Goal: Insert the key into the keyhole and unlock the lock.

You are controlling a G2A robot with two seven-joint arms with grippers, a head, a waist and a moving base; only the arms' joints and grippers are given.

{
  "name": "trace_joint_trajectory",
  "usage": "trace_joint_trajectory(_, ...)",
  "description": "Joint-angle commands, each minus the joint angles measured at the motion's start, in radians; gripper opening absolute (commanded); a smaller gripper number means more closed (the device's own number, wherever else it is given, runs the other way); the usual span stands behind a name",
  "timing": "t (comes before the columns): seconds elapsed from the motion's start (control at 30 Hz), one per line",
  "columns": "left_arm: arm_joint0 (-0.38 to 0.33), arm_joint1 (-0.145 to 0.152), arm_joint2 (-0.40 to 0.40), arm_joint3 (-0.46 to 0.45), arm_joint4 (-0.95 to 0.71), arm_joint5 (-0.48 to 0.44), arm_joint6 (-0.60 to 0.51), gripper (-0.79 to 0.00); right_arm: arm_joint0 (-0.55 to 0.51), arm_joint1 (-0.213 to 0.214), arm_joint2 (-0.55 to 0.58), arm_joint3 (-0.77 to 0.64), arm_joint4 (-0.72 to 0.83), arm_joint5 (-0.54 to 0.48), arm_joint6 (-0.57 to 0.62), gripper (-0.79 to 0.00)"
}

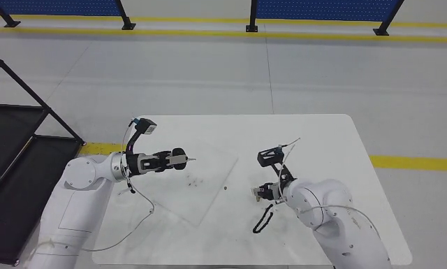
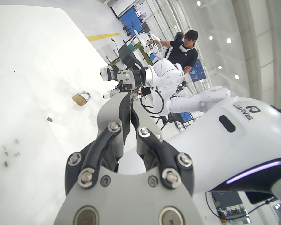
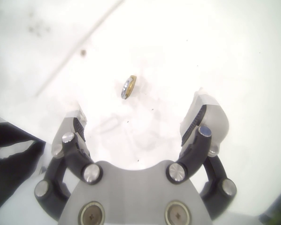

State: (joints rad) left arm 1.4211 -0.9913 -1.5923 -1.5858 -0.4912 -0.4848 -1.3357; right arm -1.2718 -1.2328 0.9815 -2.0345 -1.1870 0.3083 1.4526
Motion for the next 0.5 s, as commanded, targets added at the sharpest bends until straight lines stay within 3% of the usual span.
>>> trace_joint_trajectory(0.0,0.000,0.000,0.000,0.000,0.000,0.000,0.000,-0.785,0.026,-0.010,-0.044,0.012,-0.039,0.040,0.020,0.000)
trace_joint_trajectory(0.23,0.000,0.000,0.000,0.000,0.000,0.000,0.000,-0.785,0.050,-0.063,-0.093,0.135,-0.088,0.043,0.016,0.000)
trace_joint_trajectory(0.47,0.000,0.000,0.000,0.000,0.000,0.000,0.000,-0.785,0.041,-0.134,-0.072,0.230,-0.154,-0.005,0.064,0.000)
